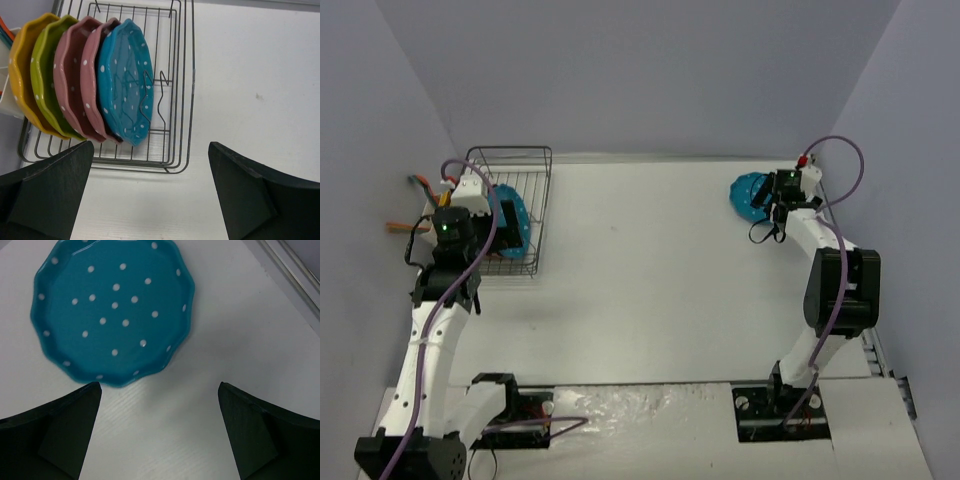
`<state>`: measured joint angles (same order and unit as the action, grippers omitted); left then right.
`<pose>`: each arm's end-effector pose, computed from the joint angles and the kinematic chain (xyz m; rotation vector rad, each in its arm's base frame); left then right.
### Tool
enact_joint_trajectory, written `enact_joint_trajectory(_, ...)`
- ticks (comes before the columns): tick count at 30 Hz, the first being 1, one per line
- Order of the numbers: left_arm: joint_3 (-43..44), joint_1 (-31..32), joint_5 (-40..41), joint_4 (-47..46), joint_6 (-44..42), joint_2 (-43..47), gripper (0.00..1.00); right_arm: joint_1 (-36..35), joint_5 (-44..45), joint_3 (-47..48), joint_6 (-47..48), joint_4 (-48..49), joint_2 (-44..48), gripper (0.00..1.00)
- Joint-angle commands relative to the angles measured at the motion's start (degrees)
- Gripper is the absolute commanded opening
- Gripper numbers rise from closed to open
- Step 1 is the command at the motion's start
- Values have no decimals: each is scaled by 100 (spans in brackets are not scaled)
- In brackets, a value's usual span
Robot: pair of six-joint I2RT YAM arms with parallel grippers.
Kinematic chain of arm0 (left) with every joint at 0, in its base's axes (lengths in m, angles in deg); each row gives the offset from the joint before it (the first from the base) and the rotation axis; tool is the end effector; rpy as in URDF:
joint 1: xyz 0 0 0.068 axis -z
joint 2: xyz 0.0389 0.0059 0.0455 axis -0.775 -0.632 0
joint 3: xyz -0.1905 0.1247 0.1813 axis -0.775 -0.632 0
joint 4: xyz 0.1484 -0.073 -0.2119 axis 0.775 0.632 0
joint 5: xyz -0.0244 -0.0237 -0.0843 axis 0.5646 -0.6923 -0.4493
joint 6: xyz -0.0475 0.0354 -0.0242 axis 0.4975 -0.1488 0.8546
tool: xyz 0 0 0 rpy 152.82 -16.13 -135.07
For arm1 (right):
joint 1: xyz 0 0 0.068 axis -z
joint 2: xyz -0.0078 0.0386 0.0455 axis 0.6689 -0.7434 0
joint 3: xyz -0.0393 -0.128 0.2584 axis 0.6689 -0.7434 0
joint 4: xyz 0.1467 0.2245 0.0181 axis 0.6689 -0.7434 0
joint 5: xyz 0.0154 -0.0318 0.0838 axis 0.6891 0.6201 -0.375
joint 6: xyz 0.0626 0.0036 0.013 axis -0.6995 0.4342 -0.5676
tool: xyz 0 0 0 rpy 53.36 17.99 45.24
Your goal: Load the plates into the dish rack
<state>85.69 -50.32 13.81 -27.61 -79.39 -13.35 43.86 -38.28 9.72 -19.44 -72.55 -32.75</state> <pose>0.2165 -0.0045 0.3835 -0.0904 1.8634 -0.1579 0.4165 -0.0257 0.2516 0.6103 1.9436 -0.0026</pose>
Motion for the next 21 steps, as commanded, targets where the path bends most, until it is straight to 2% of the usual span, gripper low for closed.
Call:
enact_joint_trajectory(1, 53, 41, 15, -362, 70, 57, 97, 248, 375, 897, -475, -80, -878, 99)
enact_joint_trajectory(4, 45, 48, 29, -360, 60, 33, 97, 391, 290, 1277, -686, -127, -1364, 96)
enact_joint_trajectory(9, 62, 57, -35, -328, 61, -30, 97, 518, 373, 1701, -801, -102, -1916, 84)
enact_joint_trajectory(21, 36, 57, -101, -345, 104, -85, 97, 777, 52, 2078, -591, 44, -2666, 63)
